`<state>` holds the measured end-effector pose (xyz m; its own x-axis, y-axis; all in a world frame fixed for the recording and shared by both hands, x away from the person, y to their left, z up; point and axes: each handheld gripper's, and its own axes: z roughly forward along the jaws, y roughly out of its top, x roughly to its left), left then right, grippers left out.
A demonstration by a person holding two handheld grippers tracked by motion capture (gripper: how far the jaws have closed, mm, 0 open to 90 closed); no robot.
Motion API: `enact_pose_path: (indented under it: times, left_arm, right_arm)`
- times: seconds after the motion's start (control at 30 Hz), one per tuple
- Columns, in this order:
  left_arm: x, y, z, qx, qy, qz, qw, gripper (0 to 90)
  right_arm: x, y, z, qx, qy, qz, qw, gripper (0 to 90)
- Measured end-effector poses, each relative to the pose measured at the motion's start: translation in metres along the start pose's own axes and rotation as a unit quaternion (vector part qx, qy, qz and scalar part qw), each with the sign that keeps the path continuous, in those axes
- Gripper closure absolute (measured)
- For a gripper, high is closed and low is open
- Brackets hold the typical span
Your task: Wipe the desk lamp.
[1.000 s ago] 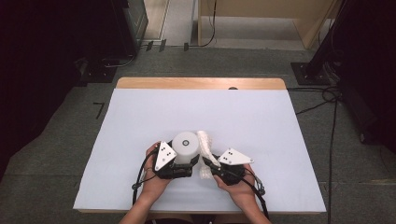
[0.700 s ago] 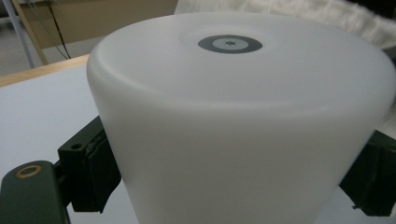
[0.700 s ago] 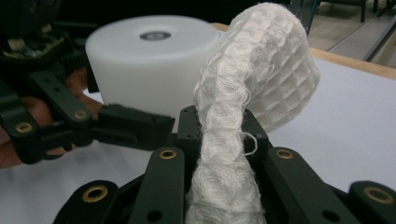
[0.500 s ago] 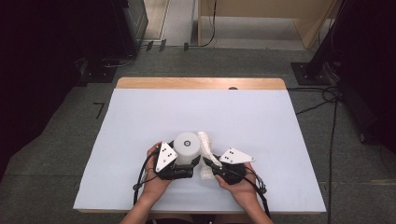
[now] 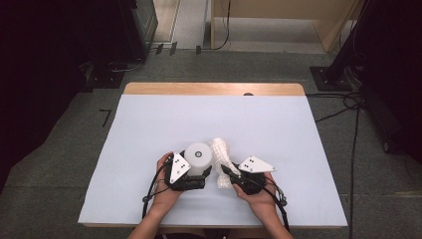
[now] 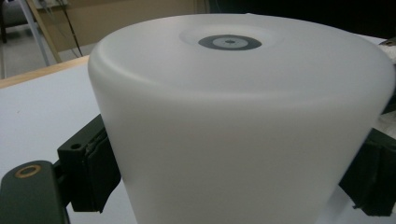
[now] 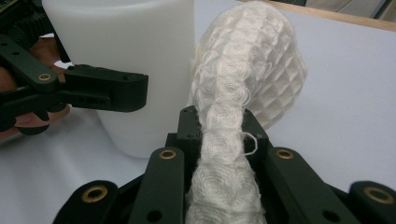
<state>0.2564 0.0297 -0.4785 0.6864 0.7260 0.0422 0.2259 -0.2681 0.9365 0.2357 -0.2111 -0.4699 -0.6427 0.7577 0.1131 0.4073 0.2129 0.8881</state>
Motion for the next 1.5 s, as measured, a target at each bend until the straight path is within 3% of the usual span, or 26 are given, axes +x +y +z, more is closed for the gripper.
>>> enact_pose_path:
  times: [0.07,0.13,0.23,0.4,0.5,0.67,0.8,0.9,1.03,1.27,1.5]
  left_arm:
    - [0.001,0.0,-0.001,0.001,0.006,-0.011,0.9999,8.4]
    - [0.0,0.002,-0.003,-0.002,0.014,-0.028,0.9995,2.5]
    - [-0.004,0.007,-0.007,0.0,0.041,-0.057,0.9976,0.0]
    - [-0.021,0.009,-0.001,0.012,0.086,-0.044,0.9952,0.0]
    - [-0.021,0.007,0.0,0.011,0.098,-0.044,0.9941,8.4]
    - [-0.014,0.009,-0.003,0.014,0.076,-0.05,0.9958,8.6]
    - [-0.003,0.015,-0.011,-0.011,0.037,-0.062,0.9973,8.7]
    - [0.006,0.021,-0.019,-0.032,0.012,-0.074,0.9966,8.7]
    - [0.012,0.023,-0.023,-0.039,-0.011,-0.084,0.9956,8.8]
    - [0.008,0.022,-0.018,-0.027,-0.044,-0.065,0.9966,8.8]
    - [0.001,0.018,-0.011,0.0,-0.049,-0.036,0.9982,8.9]
  right_arm:
    - [0.0,0.0,0.0,0.0,0.0,-0.002,1.0,75.6]
    - [-0.001,-0.001,0.0,0.0,-0.001,-0.001,1.0,75.5]
    - [-0.002,-0.001,-0.001,-0.001,-0.004,0.003,1.0,75.5]
    - [-0.002,-0.001,0.0,0.001,-0.004,0.003,1.0,75.5]
    - [-0.001,-0.002,0.002,0.002,-0.004,0.002,1.0,75.5]
    - [0.0,-0.002,0.002,0.003,-0.005,0.0,1.0,75.5]
    - [0.002,-0.002,0.003,0.003,-0.002,-0.005,1.0,75.5]
    - [0.005,-0.003,0.005,0.007,0.003,-0.006,1.0,75.5]
    - [0.011,-0.003,0.008,0.009,0.01,-0.012,0.9998,75.5]
    - [0.015,0.0,0.005,-0.002,0.021,-0.012,0.9997,75.6]
    - [0.018,0.013,-0.01,-0.042,0.019,-0.033,0.9984,75.6]
